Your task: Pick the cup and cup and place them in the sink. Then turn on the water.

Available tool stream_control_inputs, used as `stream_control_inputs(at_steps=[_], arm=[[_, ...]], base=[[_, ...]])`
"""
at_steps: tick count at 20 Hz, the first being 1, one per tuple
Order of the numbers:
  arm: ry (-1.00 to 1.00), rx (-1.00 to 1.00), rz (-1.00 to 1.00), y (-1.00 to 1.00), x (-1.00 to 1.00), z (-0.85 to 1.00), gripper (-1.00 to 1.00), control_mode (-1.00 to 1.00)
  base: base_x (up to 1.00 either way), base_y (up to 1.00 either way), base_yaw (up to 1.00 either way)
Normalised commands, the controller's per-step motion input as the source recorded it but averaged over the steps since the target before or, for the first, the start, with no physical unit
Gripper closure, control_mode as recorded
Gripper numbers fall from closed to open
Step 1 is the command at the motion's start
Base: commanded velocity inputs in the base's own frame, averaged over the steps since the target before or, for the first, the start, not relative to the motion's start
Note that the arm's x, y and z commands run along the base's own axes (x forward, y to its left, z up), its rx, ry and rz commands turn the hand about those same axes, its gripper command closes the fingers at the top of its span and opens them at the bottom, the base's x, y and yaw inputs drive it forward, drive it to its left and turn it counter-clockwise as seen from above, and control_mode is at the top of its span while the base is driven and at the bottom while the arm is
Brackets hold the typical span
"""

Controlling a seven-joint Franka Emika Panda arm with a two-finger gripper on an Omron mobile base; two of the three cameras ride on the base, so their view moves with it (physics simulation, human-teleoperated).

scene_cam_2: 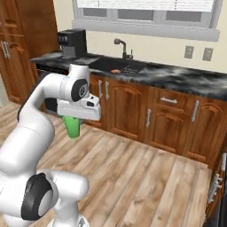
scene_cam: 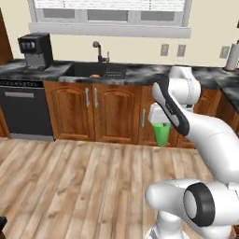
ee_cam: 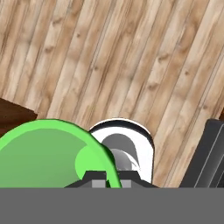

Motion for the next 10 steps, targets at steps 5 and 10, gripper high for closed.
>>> stream_control_inputs(at_steps=[5, 10], arm=[[0.00, 0.00, 0.00, 0.00, 0.00, 0.00, 1.00, 1.00], [0.00, 0.00, 0.00, 0.00, 0.00, 0.00, 1.00, 1.00]], base=[[0.77, 0.00, -0.34], [0.75, 0.25, -0.21]])
